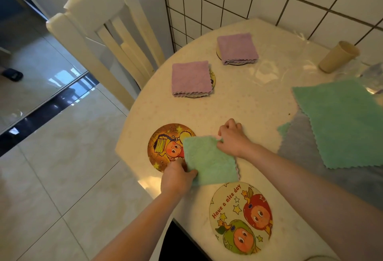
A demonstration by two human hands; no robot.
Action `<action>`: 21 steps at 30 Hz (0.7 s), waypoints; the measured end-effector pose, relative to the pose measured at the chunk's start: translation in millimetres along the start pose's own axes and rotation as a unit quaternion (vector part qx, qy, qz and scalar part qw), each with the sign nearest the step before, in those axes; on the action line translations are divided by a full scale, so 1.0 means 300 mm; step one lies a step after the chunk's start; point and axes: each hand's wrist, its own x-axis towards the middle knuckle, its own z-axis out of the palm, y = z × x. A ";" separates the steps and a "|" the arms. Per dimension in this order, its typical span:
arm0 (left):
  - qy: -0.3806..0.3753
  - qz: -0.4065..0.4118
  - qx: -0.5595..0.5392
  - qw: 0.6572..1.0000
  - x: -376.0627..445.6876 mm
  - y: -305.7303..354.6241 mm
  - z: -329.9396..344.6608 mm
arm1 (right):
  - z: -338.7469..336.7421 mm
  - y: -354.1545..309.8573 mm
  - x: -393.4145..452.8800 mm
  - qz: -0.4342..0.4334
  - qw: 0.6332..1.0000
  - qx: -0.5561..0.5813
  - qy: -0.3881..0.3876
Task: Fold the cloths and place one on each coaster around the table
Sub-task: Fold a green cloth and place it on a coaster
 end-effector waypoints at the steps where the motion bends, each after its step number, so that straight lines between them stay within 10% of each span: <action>1: -0.010 0.005 -0.023 1.000 -0.003 -0.006 -0.005 | -0.004 0.004 -0.006 -0.005 1.000 0.011 0.004; 7: -0.084 -0.018 -0.254 0.963 0.016 -0.045 -0.086 | -0.045 -0.004 -0.054 0.014 0.970 0.236 0.049; 21: -0.076 0.000 -0.200 0.977 0.184 -0.221 -0.378 | 0.001 -0.345 0.104 0.082 0.961 0.244 0.102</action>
